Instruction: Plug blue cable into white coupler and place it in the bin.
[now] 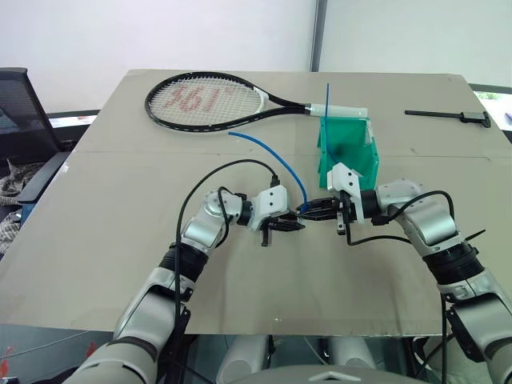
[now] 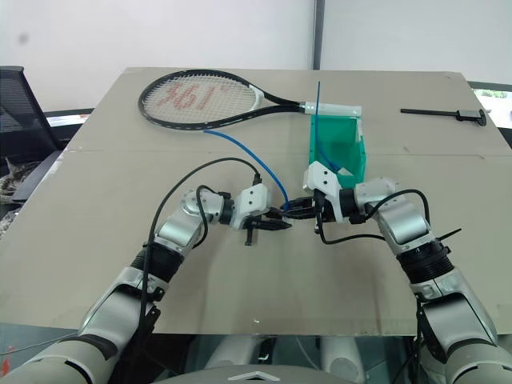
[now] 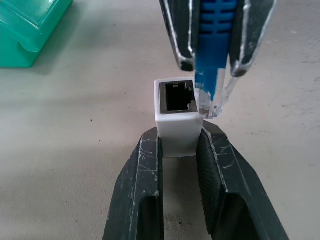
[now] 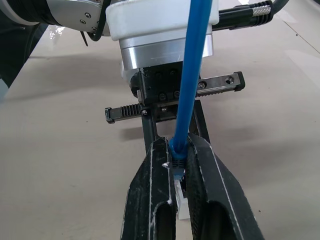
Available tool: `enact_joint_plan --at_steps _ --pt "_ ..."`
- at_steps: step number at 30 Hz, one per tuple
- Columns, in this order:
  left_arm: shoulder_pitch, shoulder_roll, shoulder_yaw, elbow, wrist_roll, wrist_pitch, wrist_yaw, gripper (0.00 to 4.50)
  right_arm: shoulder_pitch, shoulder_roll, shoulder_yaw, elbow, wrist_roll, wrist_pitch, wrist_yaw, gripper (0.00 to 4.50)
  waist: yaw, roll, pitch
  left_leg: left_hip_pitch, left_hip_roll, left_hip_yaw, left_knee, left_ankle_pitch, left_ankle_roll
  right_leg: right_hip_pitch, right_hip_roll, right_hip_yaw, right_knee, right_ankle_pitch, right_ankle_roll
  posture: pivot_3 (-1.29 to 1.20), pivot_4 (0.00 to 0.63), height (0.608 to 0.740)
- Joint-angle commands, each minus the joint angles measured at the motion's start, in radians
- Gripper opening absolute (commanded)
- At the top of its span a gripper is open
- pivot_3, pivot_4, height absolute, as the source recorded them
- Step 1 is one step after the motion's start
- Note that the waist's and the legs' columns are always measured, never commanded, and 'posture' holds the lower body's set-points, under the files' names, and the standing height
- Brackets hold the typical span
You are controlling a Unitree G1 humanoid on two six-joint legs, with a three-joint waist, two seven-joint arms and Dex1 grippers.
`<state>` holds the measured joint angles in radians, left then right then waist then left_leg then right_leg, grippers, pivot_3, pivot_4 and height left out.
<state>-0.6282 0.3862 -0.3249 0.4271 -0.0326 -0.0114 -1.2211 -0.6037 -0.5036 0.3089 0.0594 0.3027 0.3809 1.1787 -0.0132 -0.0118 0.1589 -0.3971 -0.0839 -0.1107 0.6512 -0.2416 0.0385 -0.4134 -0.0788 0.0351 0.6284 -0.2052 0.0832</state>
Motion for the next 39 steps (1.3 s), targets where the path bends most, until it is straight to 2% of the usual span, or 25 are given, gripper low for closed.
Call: enact_joint_plan --at_steps 1,8,26,39 --pt "-0.002 0.001 -0.004 0.003 0.009 -0.003 0.007 0.36 -0.020 0.007 0.004 0.038 -0.042 -0.050 -0.002 0.00 0.000 0.000 0.000 0.000 0.000 0.000 0.000 0.000 0.000 0.000 0.000 0.000 0.000 0.000 0.000 0.00 0.150 0.740" --pt "0.001 0.005 -0.004 -0.001 0.009 -0.003 0.007 0.36 -0.051 0.030 -0.053 0.036 0.027 0.001 0.017 0.00 0.000 0.000 0.000 0.000 0.000 0.000 0.000 0.000 0.000 0.000 0.000 0.000 0.001 0.000 0.000 0.00 0.150 0.740" --pt "0.003 0.003 -0.005 -0.005 0.008 -0.001 0.009 0.36 -0.064 -0.004 -0.030 0.109 -0.039 -0.071 0.043 0.00 0.000 0.000 0.000 0.000 0.000 0.000 0.000 0.001 -0.001 0.000 0.000 0.000 0.001 0.000 0.000 0.00 0.150 0.740" --pt "0.006 -0.001 -0.003 -0.010 0.008 0.000 0.017 0.36 -0.082 -0.010 0.090 0.132 -0.149 -0.083 0.113 0.00 0.000 0.000 -0.001 0.001 0.000 0.000 0.000 0.001 -0.001 0.000 0.000 0.000 0.001 0.000 0.000 0.00 0.150 0.740"
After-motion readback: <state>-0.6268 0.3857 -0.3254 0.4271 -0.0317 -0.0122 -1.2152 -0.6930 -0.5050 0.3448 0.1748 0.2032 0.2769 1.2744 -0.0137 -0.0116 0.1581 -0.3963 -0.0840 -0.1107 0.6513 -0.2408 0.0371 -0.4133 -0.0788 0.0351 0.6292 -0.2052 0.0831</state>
